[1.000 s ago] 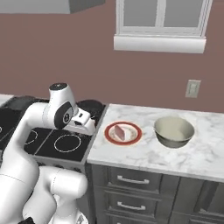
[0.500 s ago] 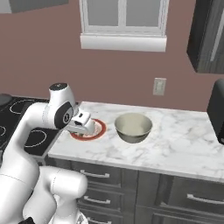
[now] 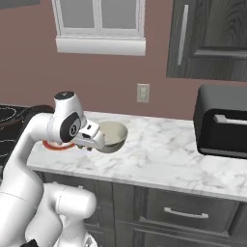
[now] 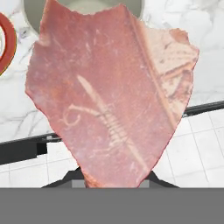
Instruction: Place one of the steaks on the plate and the other in the bowl. Then place the bowl in the fridge.
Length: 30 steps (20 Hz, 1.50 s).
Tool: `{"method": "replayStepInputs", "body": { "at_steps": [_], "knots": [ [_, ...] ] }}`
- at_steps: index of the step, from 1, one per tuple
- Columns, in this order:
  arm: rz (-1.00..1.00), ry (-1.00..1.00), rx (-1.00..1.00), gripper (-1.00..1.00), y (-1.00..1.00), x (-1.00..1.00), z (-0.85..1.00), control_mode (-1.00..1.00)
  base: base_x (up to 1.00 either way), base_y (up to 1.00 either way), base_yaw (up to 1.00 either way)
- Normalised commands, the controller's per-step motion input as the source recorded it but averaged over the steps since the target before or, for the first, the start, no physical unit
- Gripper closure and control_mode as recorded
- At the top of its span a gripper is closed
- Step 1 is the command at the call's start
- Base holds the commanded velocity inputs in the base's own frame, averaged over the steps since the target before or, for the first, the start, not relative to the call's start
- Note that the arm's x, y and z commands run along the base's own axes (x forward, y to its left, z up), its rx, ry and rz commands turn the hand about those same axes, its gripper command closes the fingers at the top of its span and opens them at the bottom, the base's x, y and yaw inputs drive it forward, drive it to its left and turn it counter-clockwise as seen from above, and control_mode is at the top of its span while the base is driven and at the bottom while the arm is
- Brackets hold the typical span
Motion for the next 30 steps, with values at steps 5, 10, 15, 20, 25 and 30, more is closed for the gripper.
{"method": "replayStepInputs", "body": {
  "at_steps": [5,10,15,20,25,30],
  "knots": [
    [0.00,0.00,0.00,1.00,0.00,0.00,0.00,1.00,0.00,-0.63,0.00],
    [0.00,0.00,0.00,1.00,-0.06,0.00,0.00,-1.00,0.00,-0.09,0.00],
    [0.12,0.00,0.00,1.00,0.00,0.27,0.00,-1.00,0.00,0.00,0.00],
    [0.18,0.00,0.00,1.00,0.00,0.67,0.00,-1.00,0.00,0.00,0.00],
    [0.19,0.01,0.00,1.00,0.02,0.84,0.00,-1.00,0.00,0.00,0.00],
    [0.23,0.00,0.00,1.00,0.25,0.71,0.00,-1.00,0.00,0.00,0.00]
  ]
}}
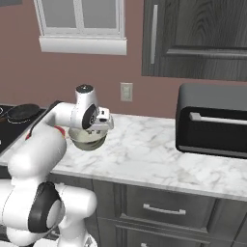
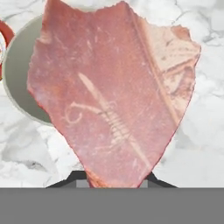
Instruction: Place one of the steaks on the plate and the other in the bowl. Then place the bowl in the fridge.
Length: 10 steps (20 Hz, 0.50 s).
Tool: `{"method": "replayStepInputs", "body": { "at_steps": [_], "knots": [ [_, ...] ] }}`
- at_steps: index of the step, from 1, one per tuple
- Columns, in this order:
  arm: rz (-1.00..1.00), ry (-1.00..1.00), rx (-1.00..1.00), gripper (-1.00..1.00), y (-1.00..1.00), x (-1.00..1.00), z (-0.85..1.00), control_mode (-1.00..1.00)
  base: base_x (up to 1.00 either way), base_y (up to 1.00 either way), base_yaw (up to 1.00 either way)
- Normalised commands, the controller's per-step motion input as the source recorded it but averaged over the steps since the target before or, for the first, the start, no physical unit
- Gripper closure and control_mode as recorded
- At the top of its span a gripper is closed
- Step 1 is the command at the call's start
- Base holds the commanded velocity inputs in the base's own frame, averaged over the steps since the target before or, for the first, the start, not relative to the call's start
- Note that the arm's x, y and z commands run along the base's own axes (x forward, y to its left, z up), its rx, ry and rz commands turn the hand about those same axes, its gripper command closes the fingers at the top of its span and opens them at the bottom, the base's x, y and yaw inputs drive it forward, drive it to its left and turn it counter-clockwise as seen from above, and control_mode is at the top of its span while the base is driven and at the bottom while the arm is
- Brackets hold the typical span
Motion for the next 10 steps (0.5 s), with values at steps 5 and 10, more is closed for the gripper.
{"method": "replayStepInputs", "body": {
  "at_steps": [5,10],
  "knots": [
    [0.42,0.04,0.00,1.00,0.26,0.44,-0.12,-1.00,0.00,0.00,0.00],
    [0.44,0.05,0.00,1.00,0.00,0.31,-0.15,-1.00,0.00,0.00,0.00]
  ]
}}
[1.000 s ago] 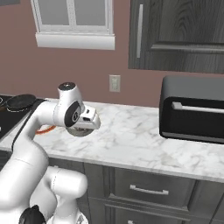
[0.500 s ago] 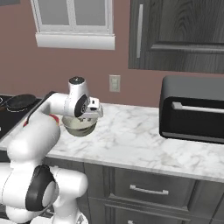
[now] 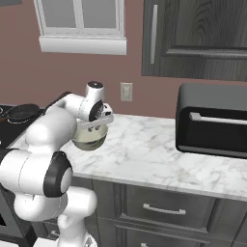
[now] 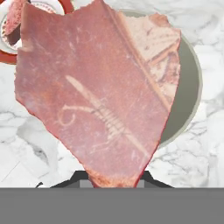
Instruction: Place one of the steaks on the plate and the other in the bowl. Then place the bowl in the fridge.
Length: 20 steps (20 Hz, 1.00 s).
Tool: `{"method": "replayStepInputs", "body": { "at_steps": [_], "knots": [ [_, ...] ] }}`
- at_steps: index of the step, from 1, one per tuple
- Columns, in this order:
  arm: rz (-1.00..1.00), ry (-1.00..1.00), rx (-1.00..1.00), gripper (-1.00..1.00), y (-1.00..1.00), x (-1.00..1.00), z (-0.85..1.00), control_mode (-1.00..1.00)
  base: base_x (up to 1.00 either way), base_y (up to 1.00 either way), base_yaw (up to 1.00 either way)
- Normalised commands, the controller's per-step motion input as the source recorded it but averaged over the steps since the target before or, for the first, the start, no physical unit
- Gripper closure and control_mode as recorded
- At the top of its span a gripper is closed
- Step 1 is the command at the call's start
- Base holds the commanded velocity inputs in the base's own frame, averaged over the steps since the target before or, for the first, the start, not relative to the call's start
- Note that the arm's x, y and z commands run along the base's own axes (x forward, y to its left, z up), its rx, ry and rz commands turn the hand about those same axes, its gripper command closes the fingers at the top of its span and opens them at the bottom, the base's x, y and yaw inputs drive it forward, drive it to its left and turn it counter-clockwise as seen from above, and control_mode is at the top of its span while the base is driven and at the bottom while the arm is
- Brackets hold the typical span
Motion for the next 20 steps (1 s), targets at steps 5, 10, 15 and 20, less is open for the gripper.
{"method": "replayStepInputs", "body": {
  "at_steps": [5,10,15,20],
  "knots": [
    [0.17,0.02,0.00,1.00,0.06,0.11,-0.06,-1.00,0.00,0.00,0.00],
    [0.00,0.10,-0.09,1.00,0.32,0.00,0.00,-1.00,0.00,0.00,0.00],
    [0.00,0.15,-0.09,1.00,0.15,0.00,-0.31,-1.00,0.00,0.00,0.00],
    [0.00,0.01,-0.13,1.00,0.11,0.00,-0.40,-1.00,0.00,0.00,0.00]
  ]
}}
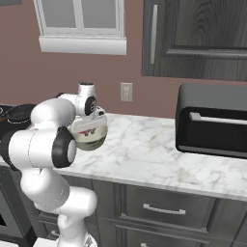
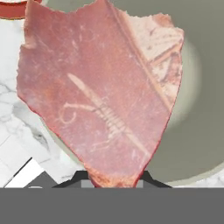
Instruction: Place one of the steaks on the plate and the other in the bowl. Then place the bowl in the fridge.
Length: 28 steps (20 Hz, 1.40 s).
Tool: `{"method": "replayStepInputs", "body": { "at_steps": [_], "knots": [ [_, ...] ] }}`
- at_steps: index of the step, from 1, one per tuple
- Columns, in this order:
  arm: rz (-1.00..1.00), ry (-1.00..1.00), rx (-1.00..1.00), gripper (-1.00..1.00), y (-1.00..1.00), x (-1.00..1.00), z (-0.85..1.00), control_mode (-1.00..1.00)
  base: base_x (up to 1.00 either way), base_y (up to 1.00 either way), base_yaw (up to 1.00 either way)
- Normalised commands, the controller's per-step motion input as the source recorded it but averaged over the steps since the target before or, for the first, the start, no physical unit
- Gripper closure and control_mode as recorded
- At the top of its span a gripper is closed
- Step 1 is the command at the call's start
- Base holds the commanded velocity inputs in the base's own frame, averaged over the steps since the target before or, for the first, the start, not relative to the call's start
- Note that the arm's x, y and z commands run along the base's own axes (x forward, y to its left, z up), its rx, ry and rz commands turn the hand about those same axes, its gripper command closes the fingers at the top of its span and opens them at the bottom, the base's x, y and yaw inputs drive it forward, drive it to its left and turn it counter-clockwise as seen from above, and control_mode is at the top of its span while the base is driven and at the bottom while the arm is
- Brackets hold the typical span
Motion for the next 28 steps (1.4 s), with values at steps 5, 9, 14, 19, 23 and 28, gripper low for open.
{"method": "replayStepInputs", "body": {
  "at_steps": [5,9,14,19,23,28],
  "knots": [
    [0.00,0.00,-0.09,1.00,0.02,0.00,-0.14,-1.00,0.00,0.00,0.00],
    [0.00,0.00,-0.04,1.00,0.01,0.00,-0.19,-1.00,0.00,0.00,0.00],
    [0.00,0.00,-0.02,1.00,0.00,0.11,-0.18,-1.00,0.00,0.00,0.00],
    [0.00,0.00,0.00,1.00,0.00,0.22,-0.06,-1.00,0.00,0.00,0.00],
    [0.00,0.00,0.00,1.00,0.00,0.19,-0.03,-1.00,0.00,0.00,0.00],
    [0.00,0.00,0.00,-1.00,0.08,0.04,-0.01,-1.00,0.00,0.00,0.00]
  ]
}}
